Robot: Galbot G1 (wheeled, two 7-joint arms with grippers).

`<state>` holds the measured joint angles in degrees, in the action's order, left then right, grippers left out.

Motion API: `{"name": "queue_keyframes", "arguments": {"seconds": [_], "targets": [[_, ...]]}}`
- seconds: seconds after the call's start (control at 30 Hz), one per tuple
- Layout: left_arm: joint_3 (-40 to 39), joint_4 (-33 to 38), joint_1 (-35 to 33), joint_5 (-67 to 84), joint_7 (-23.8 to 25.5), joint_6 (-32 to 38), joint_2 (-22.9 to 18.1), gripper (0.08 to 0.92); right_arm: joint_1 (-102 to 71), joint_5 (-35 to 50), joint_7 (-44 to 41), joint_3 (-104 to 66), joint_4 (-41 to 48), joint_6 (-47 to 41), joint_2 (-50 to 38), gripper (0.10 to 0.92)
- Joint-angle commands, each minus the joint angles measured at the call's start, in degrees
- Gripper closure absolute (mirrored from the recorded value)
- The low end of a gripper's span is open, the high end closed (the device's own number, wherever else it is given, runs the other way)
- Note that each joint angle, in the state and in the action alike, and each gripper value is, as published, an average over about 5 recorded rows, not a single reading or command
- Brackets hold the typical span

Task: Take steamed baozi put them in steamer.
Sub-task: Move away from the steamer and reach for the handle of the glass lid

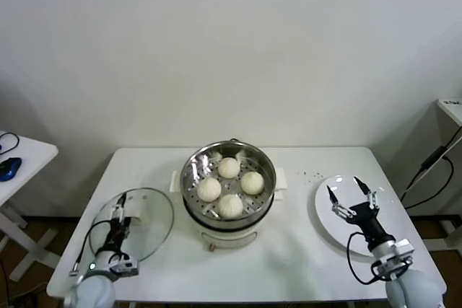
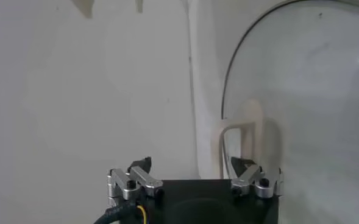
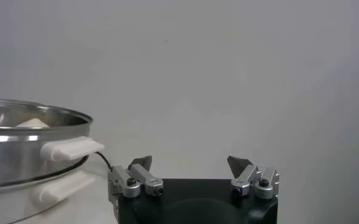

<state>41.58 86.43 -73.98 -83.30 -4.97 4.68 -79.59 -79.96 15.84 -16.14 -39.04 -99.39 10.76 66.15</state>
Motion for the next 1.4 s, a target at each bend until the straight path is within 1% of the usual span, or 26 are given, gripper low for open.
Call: {"name": "queue_keyframes", "arguments": {"seconds": [0.03,0.47,0.57,0.7,1.23,1.33,1.4], "targets": [[-0.8,-1.34,1.23,1.0,-0.82,-2.72,0.05,0.177,-0.02,-0.99,-0.3,0.02,0.41,0.2,0.88,0.203],[-1.38,-3.18,2.12,3.53,-2.25,-3.77,0.0,0.178,-0.09,-1.88,-0.95,-0.07,1.75,0.95,1.85,0.203],[-1.4,-3.73,2.18,3.46,-2.12,-3.65,-0.02,0.208,0.01,-1.93,-1.04,-0.09,2.01,1.05,1.94,0.203],[-1.45,-4.23,2.12,3.42,-2.13,-3.51,-0.18,0.311,0.13,-2.0,-1.21,-0.08,2.31,1.18,2.23,0.203],[-1.65,-3.94,1.33,4.13,-2.8,-4.02,-0.52,0.777,0.65,-2.11,-1.53,-0.24,3.45,1.59,2.62,0.203],[-1.6,-2.13,0.34,4.69,-2.96,-4.95,-0.34,0.836,0.77,-2.11,-1.59,-0.15,3.7,1.63,2.51,0.203],[-1.59,0.01,-0.65,5.32,-3.05,-6.06,-0.15,0.844,0.89,-2.08,-1.61,-0.03,3.92,1.66,2.23,0.203]]}}
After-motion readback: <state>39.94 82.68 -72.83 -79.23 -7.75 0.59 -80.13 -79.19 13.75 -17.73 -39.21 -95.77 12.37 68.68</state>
